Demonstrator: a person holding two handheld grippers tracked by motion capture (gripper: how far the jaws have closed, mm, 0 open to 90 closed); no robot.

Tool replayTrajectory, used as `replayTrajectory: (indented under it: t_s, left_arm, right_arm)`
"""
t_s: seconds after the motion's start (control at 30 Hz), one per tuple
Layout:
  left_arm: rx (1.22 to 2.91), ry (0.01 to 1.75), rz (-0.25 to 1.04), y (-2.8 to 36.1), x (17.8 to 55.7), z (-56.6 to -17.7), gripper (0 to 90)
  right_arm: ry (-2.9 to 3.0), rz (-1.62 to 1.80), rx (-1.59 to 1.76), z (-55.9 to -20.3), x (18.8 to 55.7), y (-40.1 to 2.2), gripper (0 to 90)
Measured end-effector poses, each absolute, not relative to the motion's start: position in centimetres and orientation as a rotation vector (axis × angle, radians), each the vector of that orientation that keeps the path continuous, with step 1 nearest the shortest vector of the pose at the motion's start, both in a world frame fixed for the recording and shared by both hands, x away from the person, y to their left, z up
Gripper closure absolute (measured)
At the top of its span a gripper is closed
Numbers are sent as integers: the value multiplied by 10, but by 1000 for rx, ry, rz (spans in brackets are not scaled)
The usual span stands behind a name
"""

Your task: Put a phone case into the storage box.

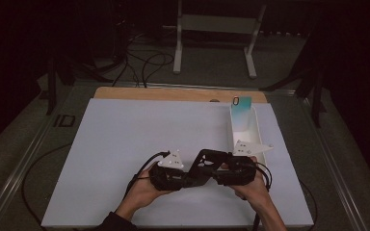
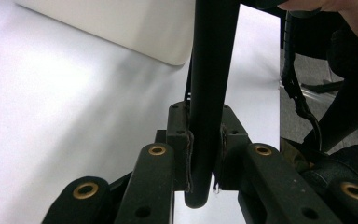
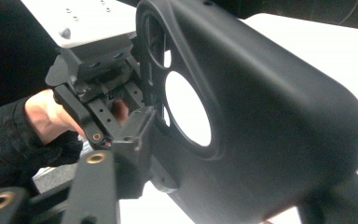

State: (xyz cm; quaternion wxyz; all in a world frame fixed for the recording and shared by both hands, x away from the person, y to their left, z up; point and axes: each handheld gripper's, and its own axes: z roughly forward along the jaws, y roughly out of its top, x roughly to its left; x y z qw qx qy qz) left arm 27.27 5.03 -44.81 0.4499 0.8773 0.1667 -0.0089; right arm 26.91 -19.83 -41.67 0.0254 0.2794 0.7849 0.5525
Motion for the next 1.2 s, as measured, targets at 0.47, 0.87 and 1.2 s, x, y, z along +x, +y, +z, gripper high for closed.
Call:
replayTrajectory:
  t_s: [0.47, 0.87, 1.2]
  left_arm:
    - [2102, 517, 68, 63, 275, -442, 800]
    - [2116, 553, 107, 58, 274, -445, 800]
    - [2113, 552, 114, 55, 273, -446, 802]
  right_arm:
    - [2312, 1577, 955, -409, 264, -200, 197]
    - [2202, 1602, 1043, -397, 262, -198, 175]
    - [2167, 1657, 1140, -397, 270, -187, 137]
